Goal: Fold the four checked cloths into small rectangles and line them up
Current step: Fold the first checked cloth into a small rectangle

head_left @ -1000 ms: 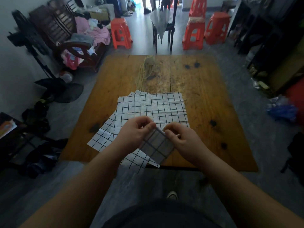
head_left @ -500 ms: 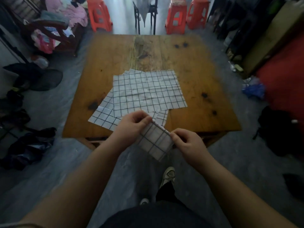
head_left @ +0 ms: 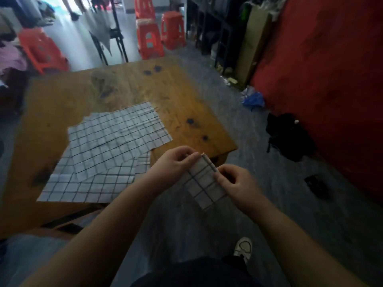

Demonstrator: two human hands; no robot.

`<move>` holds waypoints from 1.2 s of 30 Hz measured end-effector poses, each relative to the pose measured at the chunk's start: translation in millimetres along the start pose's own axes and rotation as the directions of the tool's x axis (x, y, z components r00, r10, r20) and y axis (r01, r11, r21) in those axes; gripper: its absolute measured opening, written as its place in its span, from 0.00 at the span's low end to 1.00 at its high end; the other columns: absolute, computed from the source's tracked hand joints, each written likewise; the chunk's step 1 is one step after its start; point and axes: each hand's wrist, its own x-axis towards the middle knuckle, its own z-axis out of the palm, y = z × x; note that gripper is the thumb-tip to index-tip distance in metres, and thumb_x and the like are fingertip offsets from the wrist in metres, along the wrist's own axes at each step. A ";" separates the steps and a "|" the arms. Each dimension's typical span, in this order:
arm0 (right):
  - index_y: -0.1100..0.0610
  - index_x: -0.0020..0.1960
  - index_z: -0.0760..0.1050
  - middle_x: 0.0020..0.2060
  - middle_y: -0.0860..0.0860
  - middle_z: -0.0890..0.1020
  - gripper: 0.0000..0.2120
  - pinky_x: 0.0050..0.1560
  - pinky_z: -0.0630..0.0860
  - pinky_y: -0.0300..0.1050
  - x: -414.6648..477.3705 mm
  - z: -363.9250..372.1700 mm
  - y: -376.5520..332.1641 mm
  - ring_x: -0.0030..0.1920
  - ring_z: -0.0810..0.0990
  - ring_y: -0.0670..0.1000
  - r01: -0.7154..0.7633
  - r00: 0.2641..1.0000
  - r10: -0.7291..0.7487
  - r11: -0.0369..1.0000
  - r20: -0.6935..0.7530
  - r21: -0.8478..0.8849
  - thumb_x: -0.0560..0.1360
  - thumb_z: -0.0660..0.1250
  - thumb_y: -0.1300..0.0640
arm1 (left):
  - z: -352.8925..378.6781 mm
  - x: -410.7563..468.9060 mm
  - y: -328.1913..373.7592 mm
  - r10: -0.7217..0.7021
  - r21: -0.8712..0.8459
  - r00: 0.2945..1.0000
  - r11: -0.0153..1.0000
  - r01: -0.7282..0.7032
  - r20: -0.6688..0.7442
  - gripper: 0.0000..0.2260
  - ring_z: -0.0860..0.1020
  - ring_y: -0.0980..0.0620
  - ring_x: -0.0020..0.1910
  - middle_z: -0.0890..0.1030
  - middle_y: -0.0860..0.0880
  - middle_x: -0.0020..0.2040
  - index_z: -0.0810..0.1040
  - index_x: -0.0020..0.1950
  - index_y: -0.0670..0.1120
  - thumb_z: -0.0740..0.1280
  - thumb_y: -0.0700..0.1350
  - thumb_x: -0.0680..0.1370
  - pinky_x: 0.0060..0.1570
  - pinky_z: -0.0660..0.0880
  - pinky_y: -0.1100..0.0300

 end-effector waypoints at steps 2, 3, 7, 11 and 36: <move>0.50 0.44 0.80 0.38 0.42 0.83 0.08 0.39 0.75 0.34 0.0 -37.9 19.3 0.40 0.81 0.40 -0.010 0.995 0.017 0.998 -0.103 0.070 0.81 0.66 0.56 | 33.2 27.2 11.0 -0.102 -0.260 0.994 0.959 0.110 0.046 0.11 0.83 0.56 0.41 0.83 0.50 0.45 0.81 0.55 0.47 0.64 0.53 0.81 0.41 0.80 0.59; 0.51 0.43 0.80 0.37 0.43 0.83 0.09 0.40 0.76 0.36 1.4 -58.3 30.4 0.39 0.81 0.41 -0.011 0.987 0.027 0.995 -0.160 0.103 0.81 0.66 0.57 | 53.1 41.4 18.0 -0.137 -0.379 0.988 0.912 0.156 0.078 0.14 0.83 0.50 0.43 0.83 0.46 0.46 0.80 0.56 0.45 0.65 0.54 0.79 0.44 0.81 0.52; 0.56 0.45 0.81 0.38 0.50 0.84 0.08 0.42 0.78 0.45 7.4 -143.7 76.7 0.40 0.81 0.46 -0.042 0.927 0.138 0.962 -0.349 0.270 0.81 0.66 0.59 | 144.0 99.0 45.7 -0.143 -0.517 0.971 0.826 0.223 0.190 0.16 0.80 0.45 0.40 0.80 0.41 0.43 0.77 0.58 0.43 0.64 0.53 0.79 0.43 0.82 0.47; 0.53 0.43 0.81 0.39 0.55 0.85 0.09 0.45 0.78 0.50 13.5 -229.4 118.3 0.41 0.81 0.48 -0.068 0.868 0.220 0.941 -0.446 0.332 0.81 0.66 0.56 | 231.1 153.6 77.7 -0.090 -0.445 0.929 0.859 0.255 0.359 0.16 0.84 0.45 0.44 0.85 0.44 0.46 0.79 0.57 0.44 0.66 0.53 0.75 0.45 0.80 0.51; 0.49 0.47 0.78 0.43 0.50 0.84 0.05 0.52 0.80 0.51 324.5 -546.8 242.1 0.45 0.83 0.51 -0.225 0.780 0.323 0.944 -0.535 0.243 0.80 0.68 0.58 | 374.9 598.3 203.0 -0.093 -0.309 0.969 0.937 0.162 0.228 0.09 0.83 0.40 0.47 0.83 0.39 0.50 0.78 0.54 0.38 0.67 0.44 0.81 0.39 0.83 0.51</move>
